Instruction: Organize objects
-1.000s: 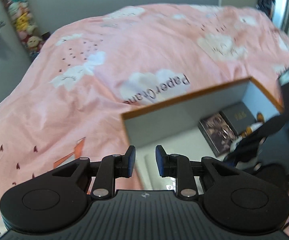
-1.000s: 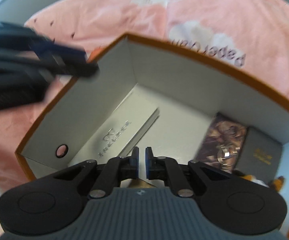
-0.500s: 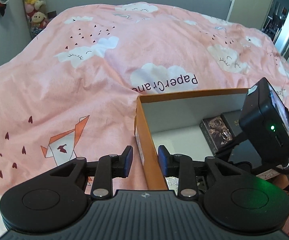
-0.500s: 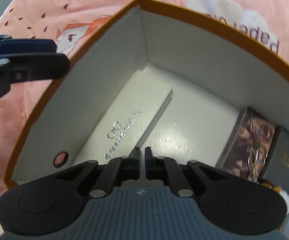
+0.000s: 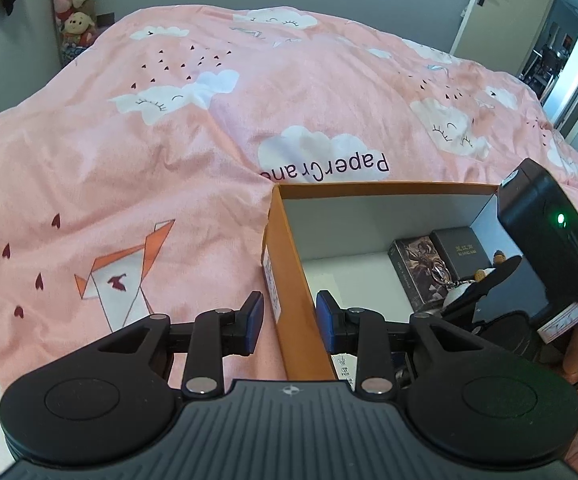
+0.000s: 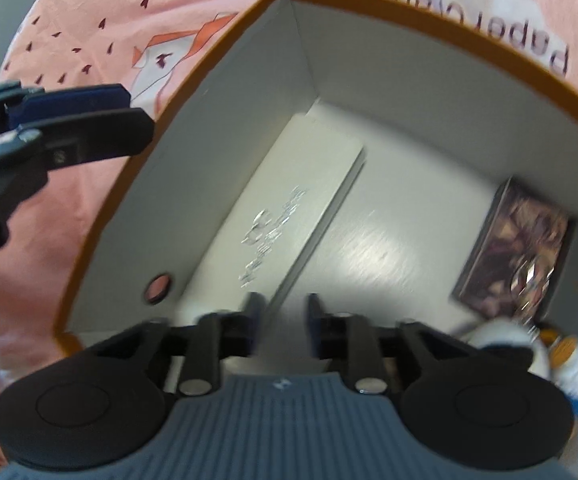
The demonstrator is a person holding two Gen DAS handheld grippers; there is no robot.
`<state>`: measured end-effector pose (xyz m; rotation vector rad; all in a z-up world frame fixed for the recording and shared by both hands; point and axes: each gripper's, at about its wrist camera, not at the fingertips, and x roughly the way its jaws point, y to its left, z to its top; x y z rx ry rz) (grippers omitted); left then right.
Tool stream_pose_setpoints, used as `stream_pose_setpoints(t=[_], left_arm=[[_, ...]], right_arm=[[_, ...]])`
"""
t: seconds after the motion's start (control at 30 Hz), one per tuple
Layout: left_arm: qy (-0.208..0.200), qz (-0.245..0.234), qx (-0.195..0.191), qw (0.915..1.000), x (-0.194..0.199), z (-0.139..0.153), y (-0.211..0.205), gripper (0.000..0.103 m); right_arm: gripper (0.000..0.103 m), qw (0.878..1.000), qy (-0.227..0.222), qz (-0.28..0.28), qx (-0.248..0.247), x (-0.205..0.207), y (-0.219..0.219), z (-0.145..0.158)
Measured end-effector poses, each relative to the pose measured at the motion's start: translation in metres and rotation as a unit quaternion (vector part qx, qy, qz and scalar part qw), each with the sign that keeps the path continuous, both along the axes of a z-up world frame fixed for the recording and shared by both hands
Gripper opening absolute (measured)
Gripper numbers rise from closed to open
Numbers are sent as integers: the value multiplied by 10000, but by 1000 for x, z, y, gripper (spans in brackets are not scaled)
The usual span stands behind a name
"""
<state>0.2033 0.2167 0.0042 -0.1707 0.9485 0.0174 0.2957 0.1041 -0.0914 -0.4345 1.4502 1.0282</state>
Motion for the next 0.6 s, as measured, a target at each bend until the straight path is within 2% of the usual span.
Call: stream_pose_setpoints(t=[0.17, 0.3, 0.4, 0.6], left_arm=[[-22, -1, -37, 10000, -10, -1, -2, 37], [-1, 32, -73, 10000, -13, 0, -1, 38], [-17, 26, -74, 10000, -14, -1, 0, 38], [7, 131, -82, 9999, -15, -6, 1, 38]], right_arm=[[34, 9972, 722, 115, -178, -18, 12, -7], [32, 9935, 1072, -5, -391, -17, 19, -22], [32, 9927, 1109, -39, -480, -21, 25, -25], [30, 9954, 662, -84, -684, -41, 35, -28]])
